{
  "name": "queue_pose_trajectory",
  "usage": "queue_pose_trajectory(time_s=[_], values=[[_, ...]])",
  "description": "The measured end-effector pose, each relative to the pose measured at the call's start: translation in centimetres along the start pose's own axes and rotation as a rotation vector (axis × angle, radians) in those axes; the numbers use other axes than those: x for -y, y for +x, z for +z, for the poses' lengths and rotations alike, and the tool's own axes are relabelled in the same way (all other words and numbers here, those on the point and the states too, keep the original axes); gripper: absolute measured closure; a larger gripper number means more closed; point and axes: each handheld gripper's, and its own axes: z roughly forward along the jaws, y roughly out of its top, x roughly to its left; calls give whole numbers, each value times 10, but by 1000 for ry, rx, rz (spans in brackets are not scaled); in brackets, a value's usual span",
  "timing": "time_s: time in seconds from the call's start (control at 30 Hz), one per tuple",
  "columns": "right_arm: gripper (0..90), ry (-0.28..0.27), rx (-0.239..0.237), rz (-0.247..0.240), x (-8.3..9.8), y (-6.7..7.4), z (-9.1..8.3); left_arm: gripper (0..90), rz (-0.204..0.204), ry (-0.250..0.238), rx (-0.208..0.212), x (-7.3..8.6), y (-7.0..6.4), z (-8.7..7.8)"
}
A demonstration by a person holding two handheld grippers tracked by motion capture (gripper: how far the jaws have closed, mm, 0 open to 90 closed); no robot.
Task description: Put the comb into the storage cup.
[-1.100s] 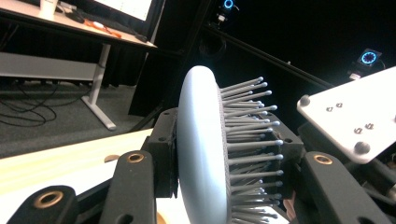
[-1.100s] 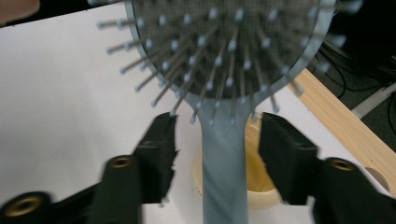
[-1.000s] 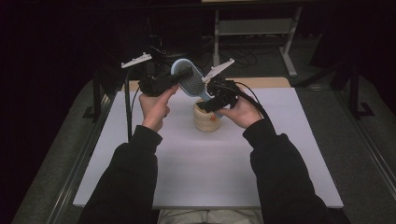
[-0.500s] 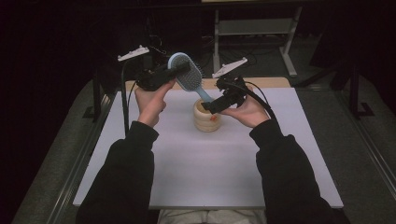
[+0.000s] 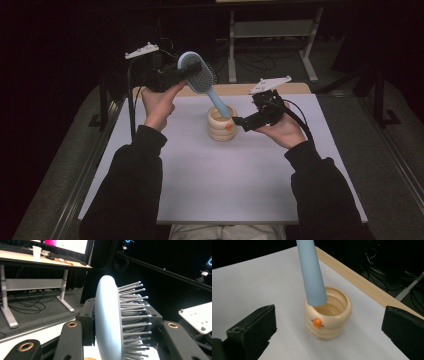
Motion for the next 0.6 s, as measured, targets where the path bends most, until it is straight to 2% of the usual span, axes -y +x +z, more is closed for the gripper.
queue_pose_trajectory(time_s=[0.1, 0.3, 0.43, 0.6], values=[[0, -16, 3, 6, 8, -3, -8, 550, 16, 6, 12, -3, 0, 0], [0, -30, 22, 18, 27, -8, -18, 549, 36, -4, -4, -12, 0, 0], [0, -80, 60, 32, 44, -11, -28, 549, 51, -12, -8, -18, 1, 4], [0, -122, 66, 59, 64, -16, -38, 549, 58, -13, -20, -20, 5, 12]])
